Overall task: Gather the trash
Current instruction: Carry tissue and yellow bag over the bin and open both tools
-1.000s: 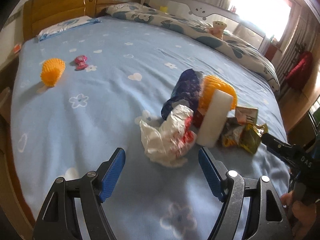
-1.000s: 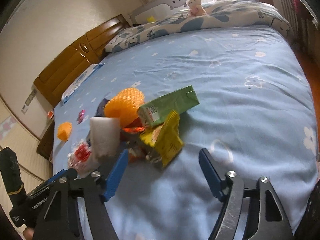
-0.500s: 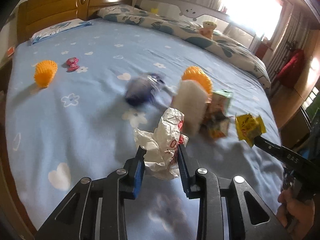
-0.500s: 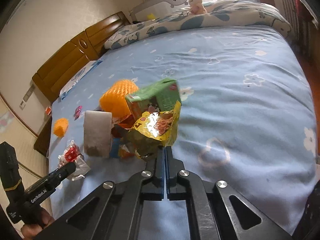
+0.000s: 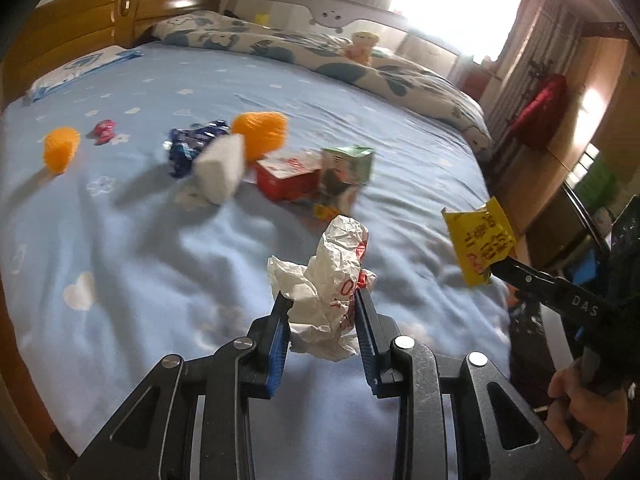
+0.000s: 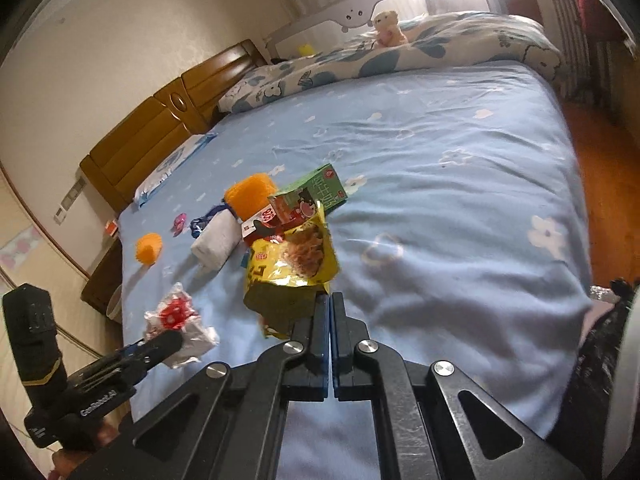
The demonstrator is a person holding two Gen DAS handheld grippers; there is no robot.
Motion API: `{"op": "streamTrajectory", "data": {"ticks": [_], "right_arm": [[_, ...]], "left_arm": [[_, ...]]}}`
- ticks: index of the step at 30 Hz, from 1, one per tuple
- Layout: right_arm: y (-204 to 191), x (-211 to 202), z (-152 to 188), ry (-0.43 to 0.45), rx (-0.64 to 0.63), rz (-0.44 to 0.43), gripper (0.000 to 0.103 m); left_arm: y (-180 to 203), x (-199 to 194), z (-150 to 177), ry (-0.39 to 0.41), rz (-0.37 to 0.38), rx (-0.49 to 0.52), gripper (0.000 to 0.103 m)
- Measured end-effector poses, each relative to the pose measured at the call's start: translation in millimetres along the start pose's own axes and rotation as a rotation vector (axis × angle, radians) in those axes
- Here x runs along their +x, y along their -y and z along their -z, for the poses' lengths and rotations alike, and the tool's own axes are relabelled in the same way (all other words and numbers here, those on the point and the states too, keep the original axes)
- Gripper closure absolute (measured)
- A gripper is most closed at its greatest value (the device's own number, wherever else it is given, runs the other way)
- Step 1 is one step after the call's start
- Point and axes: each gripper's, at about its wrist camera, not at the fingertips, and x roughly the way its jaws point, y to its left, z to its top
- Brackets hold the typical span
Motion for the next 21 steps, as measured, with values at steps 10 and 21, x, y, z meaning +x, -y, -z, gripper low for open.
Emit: {"op": "streamTrajectory", "data": {"ticks": [10,21], "right_arm": [[23.1,-57.4,14.0,0.045,0.017,0.036,0.103],[57.4,-114.1,36.0,0.099,0.077,0.089,0.103]], "left_arm": [[51.7,-12.2,14.2,-0.026,0.072,0.091,0.074],[113.1,-14.6,22.8,-0.061,0.156,0.198,0.074]]}}
